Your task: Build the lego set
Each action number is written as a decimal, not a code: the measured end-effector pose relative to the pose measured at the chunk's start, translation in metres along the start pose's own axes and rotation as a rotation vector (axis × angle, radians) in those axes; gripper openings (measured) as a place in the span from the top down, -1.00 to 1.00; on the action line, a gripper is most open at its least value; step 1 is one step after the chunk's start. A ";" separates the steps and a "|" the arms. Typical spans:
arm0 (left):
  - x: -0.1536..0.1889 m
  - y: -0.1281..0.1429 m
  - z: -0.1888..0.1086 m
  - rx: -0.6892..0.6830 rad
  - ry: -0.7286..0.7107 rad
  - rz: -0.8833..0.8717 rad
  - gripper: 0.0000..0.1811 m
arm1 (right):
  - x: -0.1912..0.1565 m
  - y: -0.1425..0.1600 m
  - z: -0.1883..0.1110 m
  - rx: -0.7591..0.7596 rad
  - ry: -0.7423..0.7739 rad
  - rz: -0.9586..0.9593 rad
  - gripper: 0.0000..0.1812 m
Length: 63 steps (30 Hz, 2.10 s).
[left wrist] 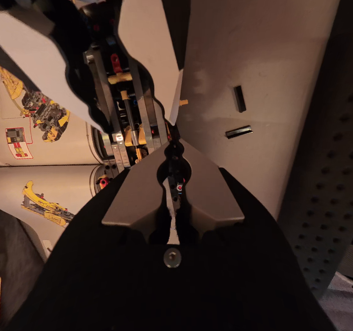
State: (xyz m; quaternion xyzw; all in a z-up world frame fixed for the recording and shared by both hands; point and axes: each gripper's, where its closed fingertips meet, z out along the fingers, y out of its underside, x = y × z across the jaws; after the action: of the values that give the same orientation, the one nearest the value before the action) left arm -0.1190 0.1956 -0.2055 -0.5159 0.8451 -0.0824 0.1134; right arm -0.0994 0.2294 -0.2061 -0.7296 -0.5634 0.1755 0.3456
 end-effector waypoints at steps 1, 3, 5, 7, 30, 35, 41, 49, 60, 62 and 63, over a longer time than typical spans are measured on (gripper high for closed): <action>-0.001 0.000 -0.001 0.007 -0.003 -0.012 0.98 | 0.000 0.000 -0.001 0.003 0.001 -0.007 0.34; -0.002 0.000 -0.002 0.033 0.004 -0.038 0.98 | -0.001 0.000 -0.001 0.011 0.001 -0.007 0.37; -0.001 0.001 -0.001 0.052 0.032 -0.056 0.98 | -0.001 0.000 -0.001 0.015 0.002 -0.013 0.37; 0.000 0.002 0.000 0.065 0.034 -0.038 0.98 | -0.004 0.000 -0.001 0.016 -0.014 -0.022 0.32; -0.004 0.001 -0.002 0.177 0.005 -0.023 0.98 | -0.007 0.000 -0.001 -0.024 -0.060 -0.008 0.56; -0.005 0.002 -0.004 0.189 -0.012 -0.025 0.98 | -0.006 -0.001 -0.001 -0.020 -0.051 -0.010 0.56; -0.007 0.004 -0.002 0.182 -0.034 -0.017 0.98 | -0.004 -0.003 -0.002 -0.024 -0.002 -0.061 0.59; -0.009 0.004 -0.003 0.194 -0.021 -0.030 0.98 | -0.009 0.001 -0.001 -0.084 -0.005 -0.047 0.69; -0.009 0.003 -0.002 0.199 -0.026 -0.035 0.98 | -0.010 0.004 -0.002 -0.134 -0.050 -0.005 0.72; -0.009 0.003 -0.002 0.205 -0.033 -0.041 0.98 | -0.009 0.004 -0.002 -0.123 -0.055 0.003 0.72; -0.009 0.003 -0.002 0.211 -0.032 -0.046 0.98 | -0.009 0.004 -0.002 -0.121 -0.056 0.000 0.72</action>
State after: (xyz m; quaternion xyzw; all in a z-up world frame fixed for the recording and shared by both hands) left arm -0.1179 0.2051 -0.2031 -0.5218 0.8177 -0.1652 0.1787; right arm -0.0983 0.2194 -0.2086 -0.7441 -0.5823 0.1613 0.2850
